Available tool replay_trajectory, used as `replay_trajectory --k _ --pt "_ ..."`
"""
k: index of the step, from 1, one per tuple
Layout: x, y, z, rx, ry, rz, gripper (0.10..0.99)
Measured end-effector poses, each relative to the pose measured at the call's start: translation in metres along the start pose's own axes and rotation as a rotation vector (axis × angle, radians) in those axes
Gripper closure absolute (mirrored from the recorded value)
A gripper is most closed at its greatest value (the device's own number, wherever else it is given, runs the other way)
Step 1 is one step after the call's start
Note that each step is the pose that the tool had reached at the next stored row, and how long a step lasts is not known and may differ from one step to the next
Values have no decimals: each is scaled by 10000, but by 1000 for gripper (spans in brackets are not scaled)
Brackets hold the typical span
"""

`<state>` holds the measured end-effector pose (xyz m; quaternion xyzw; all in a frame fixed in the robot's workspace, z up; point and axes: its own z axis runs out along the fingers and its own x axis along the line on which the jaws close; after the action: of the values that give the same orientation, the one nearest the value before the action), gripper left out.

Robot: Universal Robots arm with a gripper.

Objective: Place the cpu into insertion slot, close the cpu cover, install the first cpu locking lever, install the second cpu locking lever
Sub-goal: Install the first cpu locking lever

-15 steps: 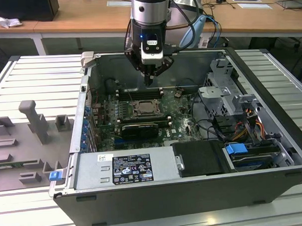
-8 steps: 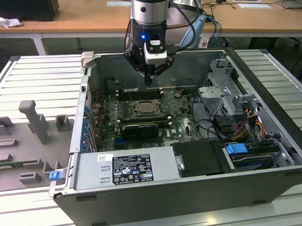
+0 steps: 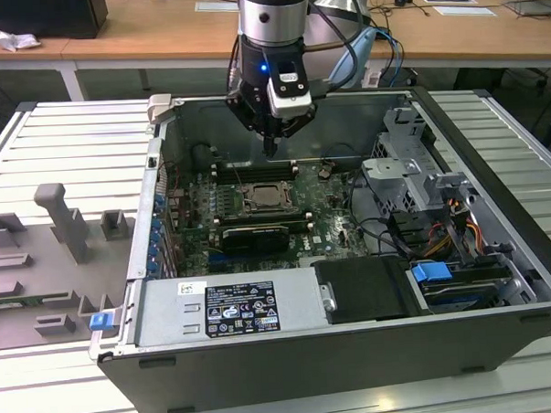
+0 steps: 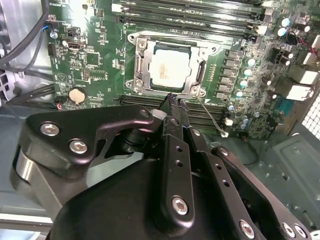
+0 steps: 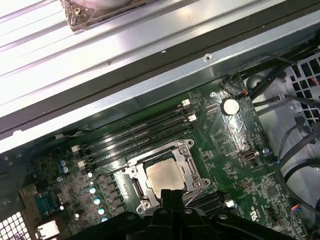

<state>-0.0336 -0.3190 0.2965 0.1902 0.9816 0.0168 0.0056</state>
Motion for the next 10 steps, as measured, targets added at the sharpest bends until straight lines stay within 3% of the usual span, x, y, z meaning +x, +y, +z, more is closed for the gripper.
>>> replay_trajectory --k 10 --pt "0 0 0 -4 28 -805 980"
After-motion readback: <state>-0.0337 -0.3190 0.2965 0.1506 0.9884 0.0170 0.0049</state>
